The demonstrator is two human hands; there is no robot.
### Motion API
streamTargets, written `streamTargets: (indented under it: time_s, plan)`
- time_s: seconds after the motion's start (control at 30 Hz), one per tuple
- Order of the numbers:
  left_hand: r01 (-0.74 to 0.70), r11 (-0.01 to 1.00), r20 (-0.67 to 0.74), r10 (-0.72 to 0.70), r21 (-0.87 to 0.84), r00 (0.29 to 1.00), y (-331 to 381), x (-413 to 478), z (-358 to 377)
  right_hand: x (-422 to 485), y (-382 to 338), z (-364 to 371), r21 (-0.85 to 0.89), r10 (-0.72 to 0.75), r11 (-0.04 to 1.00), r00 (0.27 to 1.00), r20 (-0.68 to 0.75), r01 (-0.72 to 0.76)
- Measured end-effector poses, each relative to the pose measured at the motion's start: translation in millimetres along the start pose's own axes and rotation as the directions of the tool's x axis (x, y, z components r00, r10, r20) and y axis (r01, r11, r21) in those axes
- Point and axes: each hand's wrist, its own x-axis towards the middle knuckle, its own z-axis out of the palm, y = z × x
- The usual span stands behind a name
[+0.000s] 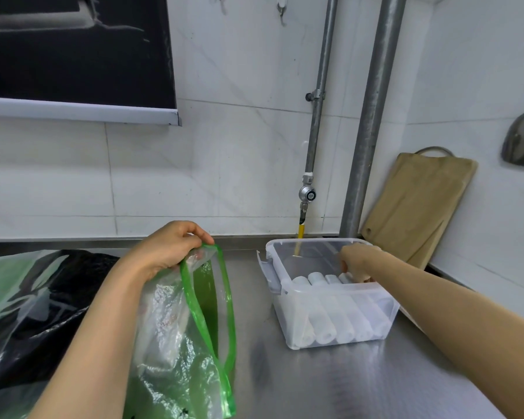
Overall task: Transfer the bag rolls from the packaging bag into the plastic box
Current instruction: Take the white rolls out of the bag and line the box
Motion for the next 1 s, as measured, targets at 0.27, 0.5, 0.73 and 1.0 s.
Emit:
streamTargets:
  time_s: [0.27,0.5,0.73,1.0]
  plan:
    - [-0.011,1.000,-0.018,0.011,-0.016,1.000,3.1,-3.5,-2.8,-9.0,-0.2,-25.2,0.141,0.046,0.989,0.998,-0.050,-0.039]
    - [-0.037,0.996,-0.052,0.032,-0.085,0.998,2.7,-6.3,-8.8,-17.9,-15.7,-53.6,0.224,-0.024,0.973,0.993,-0.119,0.051]
    - [-0.076,0.990,-0.095,0.065,-0.116,0.993,0.0,-8.4,-19.2,-24.5,-44.8,-82.4,0.259,-0.107,0.954,0.977,-0.184,0.154]
    - [-0.103,0.979,-0.125,0.081,-0.174,0.989,-0.1,-16.5,-31.0,-38.1,-91.6,-106.9,0.248,-0.240,0.915,0.924,-0.298,0.318]
